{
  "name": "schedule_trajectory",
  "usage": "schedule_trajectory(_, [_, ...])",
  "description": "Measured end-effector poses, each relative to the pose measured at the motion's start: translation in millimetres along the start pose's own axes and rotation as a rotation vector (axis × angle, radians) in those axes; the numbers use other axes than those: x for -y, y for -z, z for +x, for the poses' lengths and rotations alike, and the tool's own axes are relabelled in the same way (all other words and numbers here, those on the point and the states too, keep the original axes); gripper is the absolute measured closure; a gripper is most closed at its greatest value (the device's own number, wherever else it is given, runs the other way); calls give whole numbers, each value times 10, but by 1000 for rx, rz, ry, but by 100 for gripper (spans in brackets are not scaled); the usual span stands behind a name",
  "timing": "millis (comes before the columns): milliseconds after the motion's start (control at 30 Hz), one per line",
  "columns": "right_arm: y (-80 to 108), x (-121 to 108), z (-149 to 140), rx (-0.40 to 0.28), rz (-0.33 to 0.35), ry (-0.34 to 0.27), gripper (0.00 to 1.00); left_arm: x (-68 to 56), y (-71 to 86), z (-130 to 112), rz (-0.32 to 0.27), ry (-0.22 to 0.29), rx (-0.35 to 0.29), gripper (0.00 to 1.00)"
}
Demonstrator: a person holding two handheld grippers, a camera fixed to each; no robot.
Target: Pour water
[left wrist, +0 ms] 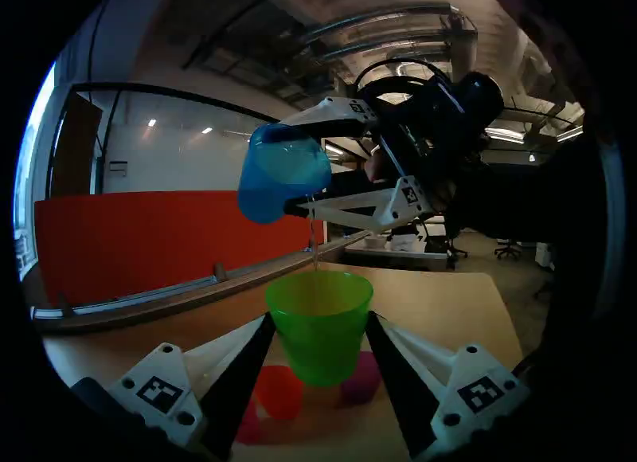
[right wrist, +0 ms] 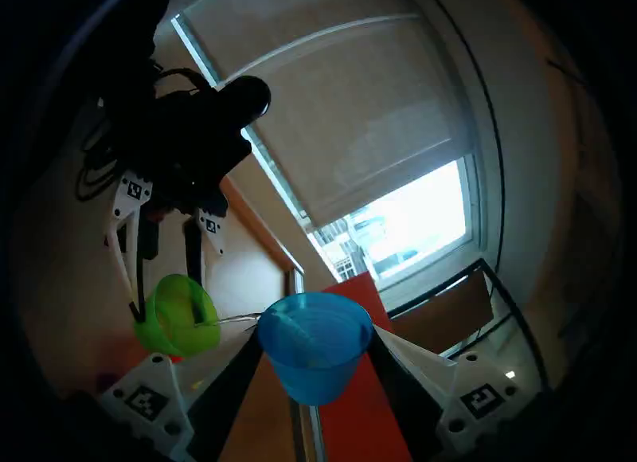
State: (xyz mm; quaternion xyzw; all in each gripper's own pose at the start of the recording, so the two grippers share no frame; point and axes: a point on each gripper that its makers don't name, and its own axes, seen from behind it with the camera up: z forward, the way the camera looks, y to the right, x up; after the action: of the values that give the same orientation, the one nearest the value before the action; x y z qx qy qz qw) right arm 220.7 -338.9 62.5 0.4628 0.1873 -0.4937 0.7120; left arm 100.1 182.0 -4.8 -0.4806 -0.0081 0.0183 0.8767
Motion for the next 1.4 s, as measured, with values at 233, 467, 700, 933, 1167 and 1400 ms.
schedule_trajectory(233, [3, -7, 0, -1, -1, 7, 8, 7, 2, 16, 1, -1, -1, 17])
schedule_trajectory(467, [7, -16, 0, -1, -5, 15, 9, 17, -9, 16, 2, -2, 0, 17])
schedule_trajectory(700, [1, -18, 10, -3, -6, 23, 9, 19, -8, -12, 2, 0, 3, 17])
schedule_trajectory(933, [-9, 2, 13, -2, -1, 33, 9, 20, -18, -13, 5, -1, -2, 17])
schedule_trajectory(1167, [-9, -10, 25, -2, -3, 39, 9, 30, -1, -1, 7, 2, -5, 17])
schedule_trajectory(1400, [-5, -11, 44, -3, -3, 53, 9, 21, -7, 5, 5, 0, -6, 17])
